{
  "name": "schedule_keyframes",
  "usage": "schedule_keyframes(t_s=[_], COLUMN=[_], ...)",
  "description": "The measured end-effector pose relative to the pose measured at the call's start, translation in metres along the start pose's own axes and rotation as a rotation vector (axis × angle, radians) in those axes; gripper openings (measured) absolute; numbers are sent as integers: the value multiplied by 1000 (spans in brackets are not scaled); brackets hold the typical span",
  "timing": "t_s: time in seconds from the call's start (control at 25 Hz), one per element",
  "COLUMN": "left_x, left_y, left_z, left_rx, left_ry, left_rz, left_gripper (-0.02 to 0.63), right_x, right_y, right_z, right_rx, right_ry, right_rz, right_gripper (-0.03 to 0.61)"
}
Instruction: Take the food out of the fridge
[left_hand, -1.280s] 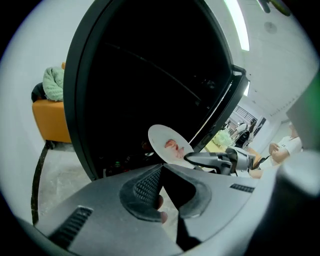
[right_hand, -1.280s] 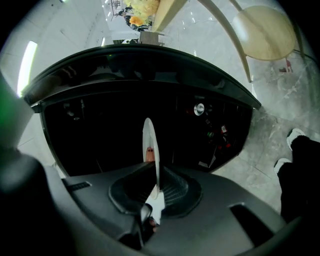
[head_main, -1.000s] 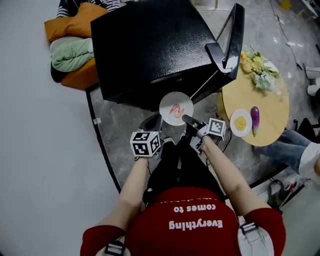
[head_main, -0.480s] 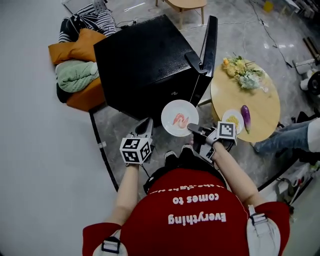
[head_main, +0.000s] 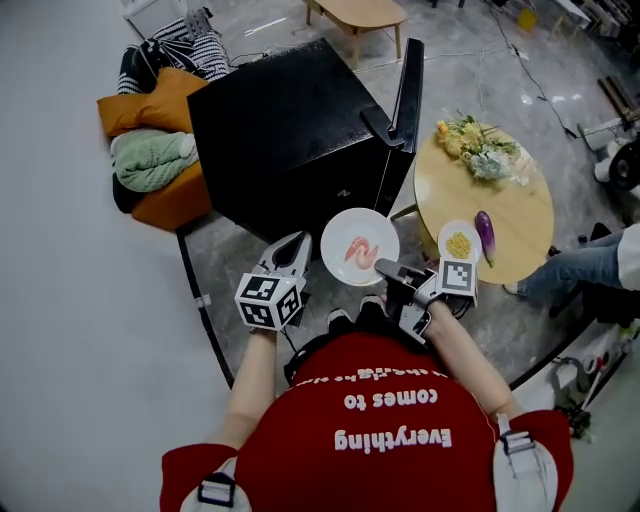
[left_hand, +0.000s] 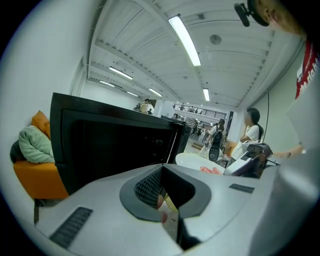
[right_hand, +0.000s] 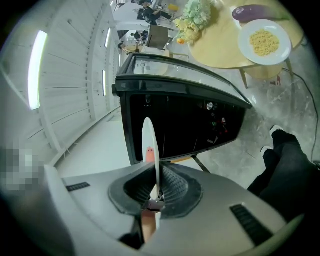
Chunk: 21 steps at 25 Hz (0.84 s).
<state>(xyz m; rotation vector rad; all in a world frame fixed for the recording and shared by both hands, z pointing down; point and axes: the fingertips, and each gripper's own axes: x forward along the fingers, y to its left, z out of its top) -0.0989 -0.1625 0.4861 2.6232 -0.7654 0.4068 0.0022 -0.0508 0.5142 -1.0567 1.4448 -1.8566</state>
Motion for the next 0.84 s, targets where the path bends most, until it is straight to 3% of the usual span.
schedule_keyframes(t_s=[0.36, 0.56, 0.84], left_x=[11, 0, 23], left_y=[-3, -3, -29], left_z=[-2, -18, 21], left_rx=[-7, -12, 15], left_ry=[-4, 61, 32], left_rz=[-28, -45, -151], left_gripper=[5, 5, 5], right_x=[-10, -10, -28], right_y=[11, 1, 33], right_z=[2, -11, -10], right_rx=[-23, -10, 20], right_ry=[-28, -19, -71], right_rz=[16, -6, 22], right_gripper=[25, 25, 25])
